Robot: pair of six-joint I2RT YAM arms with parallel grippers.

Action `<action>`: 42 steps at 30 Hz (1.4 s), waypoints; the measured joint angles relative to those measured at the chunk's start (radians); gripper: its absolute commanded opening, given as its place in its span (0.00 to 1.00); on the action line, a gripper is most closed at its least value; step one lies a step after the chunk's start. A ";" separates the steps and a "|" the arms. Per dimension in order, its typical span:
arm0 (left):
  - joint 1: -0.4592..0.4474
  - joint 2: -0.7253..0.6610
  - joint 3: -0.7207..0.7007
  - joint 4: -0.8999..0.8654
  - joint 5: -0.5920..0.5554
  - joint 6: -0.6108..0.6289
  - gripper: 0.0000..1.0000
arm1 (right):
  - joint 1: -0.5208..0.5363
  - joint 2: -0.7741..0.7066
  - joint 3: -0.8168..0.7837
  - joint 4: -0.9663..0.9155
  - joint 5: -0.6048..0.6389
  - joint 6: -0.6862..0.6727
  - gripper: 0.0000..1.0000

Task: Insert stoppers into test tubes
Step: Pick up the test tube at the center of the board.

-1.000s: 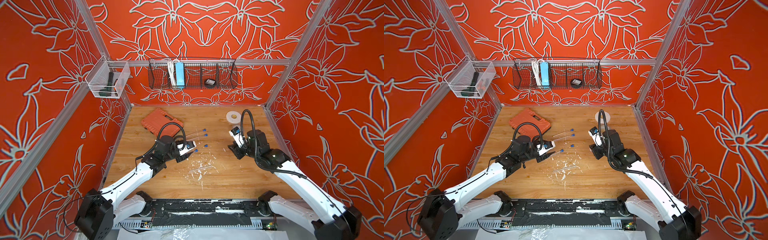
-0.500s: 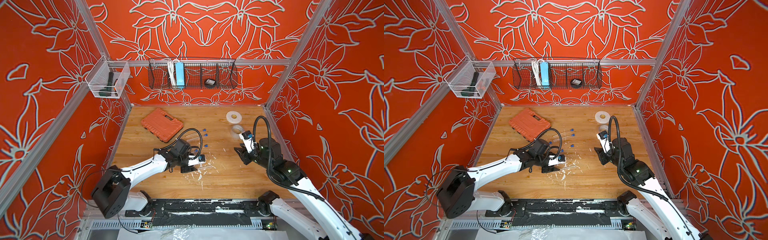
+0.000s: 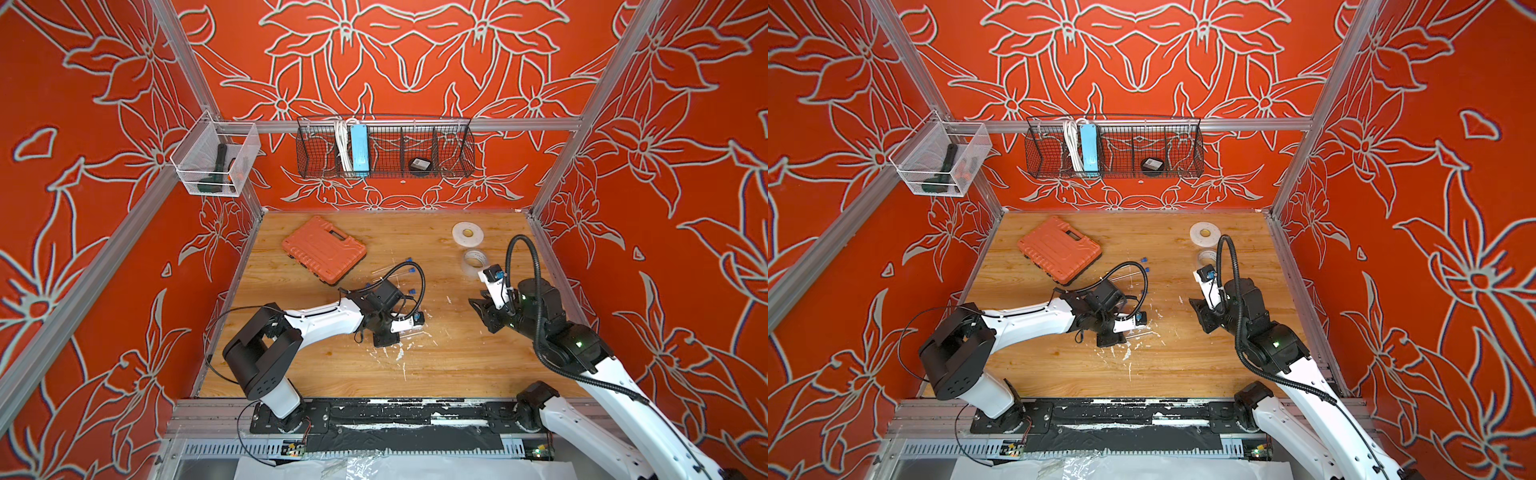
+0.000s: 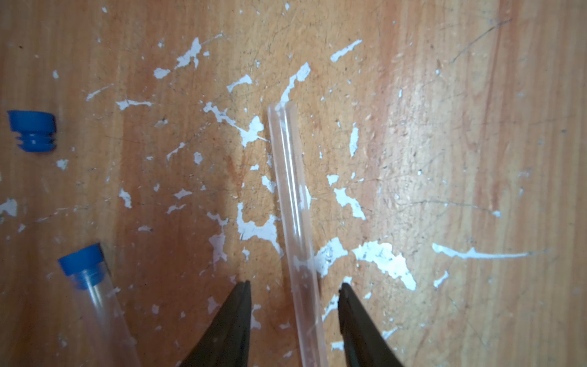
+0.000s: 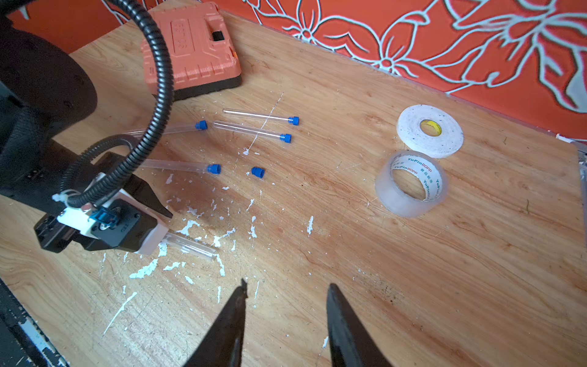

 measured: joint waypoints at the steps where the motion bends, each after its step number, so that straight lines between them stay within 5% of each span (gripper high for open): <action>1: -0.005 0.010 0.004 0.000 -0.007 -0.006 0.40 | 0.000 -0.003 0.000 -0.003 0.000 -0.001 0.43; 9: -0.034 0.062 0.023 0.002 -0.058 -0.034 0.35 | 0.000 -0.009 0.000 -0.013 -0.022 -0.006 0.41; 32: -0.064 0.094 0.062 -0.018 -0.134 -0.073 0.03 | 0.000 -0.033 -0.014 -0.034 -0.027 -0.016 0.41; 42: -0.057 -0.132 -0.102 0.159 -0.152 -0.027 0.01 | 0.000 0.066 0.008 -0.105 -0.037 0.213 0.46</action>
